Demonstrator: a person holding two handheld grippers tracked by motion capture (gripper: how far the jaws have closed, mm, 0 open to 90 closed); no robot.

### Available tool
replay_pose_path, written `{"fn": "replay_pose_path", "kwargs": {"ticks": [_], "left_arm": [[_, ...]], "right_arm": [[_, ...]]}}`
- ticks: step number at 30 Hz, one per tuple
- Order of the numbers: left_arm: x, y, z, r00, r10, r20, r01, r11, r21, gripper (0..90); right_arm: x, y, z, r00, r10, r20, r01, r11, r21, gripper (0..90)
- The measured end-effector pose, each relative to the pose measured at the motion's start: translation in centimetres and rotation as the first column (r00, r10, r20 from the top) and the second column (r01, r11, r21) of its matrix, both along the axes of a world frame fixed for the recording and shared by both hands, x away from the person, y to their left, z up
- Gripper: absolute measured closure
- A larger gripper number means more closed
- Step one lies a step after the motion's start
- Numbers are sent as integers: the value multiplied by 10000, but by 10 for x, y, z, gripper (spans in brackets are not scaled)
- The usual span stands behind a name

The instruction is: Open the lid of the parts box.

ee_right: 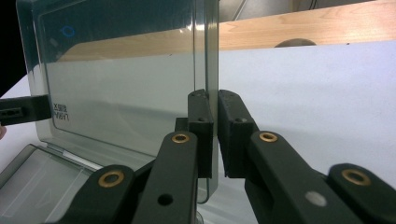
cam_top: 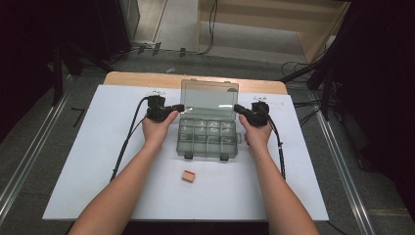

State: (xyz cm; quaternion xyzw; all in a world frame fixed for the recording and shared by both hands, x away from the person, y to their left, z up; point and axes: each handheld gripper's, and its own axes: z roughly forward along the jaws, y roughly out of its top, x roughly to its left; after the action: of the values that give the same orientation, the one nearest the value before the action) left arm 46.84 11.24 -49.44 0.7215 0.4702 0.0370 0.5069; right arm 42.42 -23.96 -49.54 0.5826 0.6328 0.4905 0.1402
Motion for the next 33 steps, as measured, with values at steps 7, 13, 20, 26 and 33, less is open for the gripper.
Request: {"fn": "replay_pose_path", "kwargs": {"ticks": [7,13,20,26,33], "left_arm": [[3,1,-1,9986,110,-521,-121,9997,-207,810],[5,3,-4,9957,86,-920,-135,9985,-525,805],[6,3,-6,9965,53,-838,-93,9989,-468,797],[7,4,-8,9952,17,-983,-71,9985,-548,788],[7,4,-11,9926,119,-1209,-168,9991,-395,768]], "right_arm": [[2,-1,-2,9999,34,-120,-31,9997,246,825],[4,-3,-4,9997,60,-240,-50,9991,416,822],[6,-4,-7,9995,39,-318,-20,9983,580,818],[8,-5,-10,9991,31,-427,-3,9979,655,814],[10,-5,-16,9981,1,-618,41,9977,675,805]]}}
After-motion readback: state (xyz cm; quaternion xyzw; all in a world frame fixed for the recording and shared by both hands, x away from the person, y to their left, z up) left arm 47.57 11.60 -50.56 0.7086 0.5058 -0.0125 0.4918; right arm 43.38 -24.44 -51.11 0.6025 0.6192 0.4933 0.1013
